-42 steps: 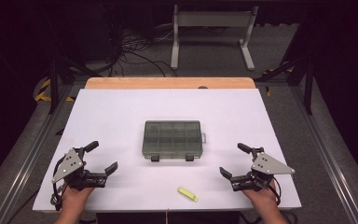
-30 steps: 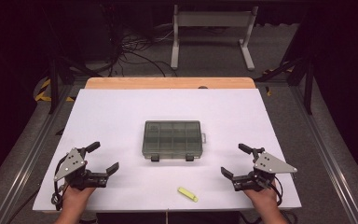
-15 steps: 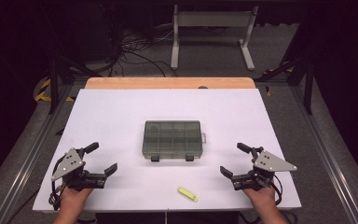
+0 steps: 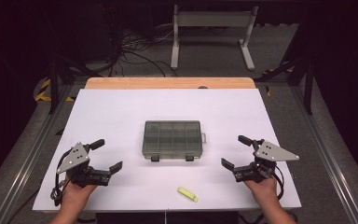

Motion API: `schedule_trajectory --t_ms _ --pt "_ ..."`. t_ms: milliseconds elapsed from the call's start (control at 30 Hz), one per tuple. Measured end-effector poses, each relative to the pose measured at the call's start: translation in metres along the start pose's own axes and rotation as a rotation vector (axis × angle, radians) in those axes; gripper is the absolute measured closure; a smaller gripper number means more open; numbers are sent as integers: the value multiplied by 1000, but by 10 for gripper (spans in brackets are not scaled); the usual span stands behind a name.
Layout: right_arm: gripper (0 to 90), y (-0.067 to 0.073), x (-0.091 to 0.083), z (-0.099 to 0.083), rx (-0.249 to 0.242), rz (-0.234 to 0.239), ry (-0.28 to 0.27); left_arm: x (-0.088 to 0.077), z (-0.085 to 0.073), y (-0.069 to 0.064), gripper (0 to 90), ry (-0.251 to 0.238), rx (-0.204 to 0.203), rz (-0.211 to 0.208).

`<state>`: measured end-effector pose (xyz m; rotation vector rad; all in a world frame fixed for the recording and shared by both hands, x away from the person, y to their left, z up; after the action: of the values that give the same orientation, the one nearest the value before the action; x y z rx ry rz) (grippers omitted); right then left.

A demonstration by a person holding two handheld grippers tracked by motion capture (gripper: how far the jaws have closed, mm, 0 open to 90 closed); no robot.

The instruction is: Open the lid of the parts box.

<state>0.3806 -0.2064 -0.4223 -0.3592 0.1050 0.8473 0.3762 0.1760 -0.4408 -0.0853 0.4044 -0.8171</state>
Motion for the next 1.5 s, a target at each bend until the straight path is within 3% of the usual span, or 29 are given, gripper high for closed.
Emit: schedule_trajectory --t_ms 200,400,733,1033,1200,1333,1433,1500 --pt "0 -3 13 10 -5 15 -1 14 11 -2 2 5 -13 -21" --pt "0 -5 29 7 -6 35 51 26 13 -2 2 26 -28 -36" --pt "1 -5 45 15 -14 51 75 45 18 -4 3 47 -34 -57" --pt "0 2 57 15 -19 78 88 62 23 -7 4 31 -74 -73" --pt "0 4 62 13 -13 89 93 66 22 -7 2 45 -67 -70" --pt "0 9 66 10 -20 104 96 66 19 -2 0 65 -67 -44" --pt "0 11 67 9 -26 109 100 65 20 -3 0 61 -68 -61" --pt "0 14 68 8 -30 119 106 63 19 -7 4 71 -66 -102"
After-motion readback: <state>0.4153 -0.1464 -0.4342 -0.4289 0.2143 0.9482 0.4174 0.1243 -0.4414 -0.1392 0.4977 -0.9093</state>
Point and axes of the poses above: each handheld gripper's, and its own axes: x roughly forward along the jaws, z roughly out of its top, y roughly to its left, the point moved 9 cm from there along x, roughly forward along the jaws, and after that the axes turned 14 degrees about -x, right-handed, at the moved point
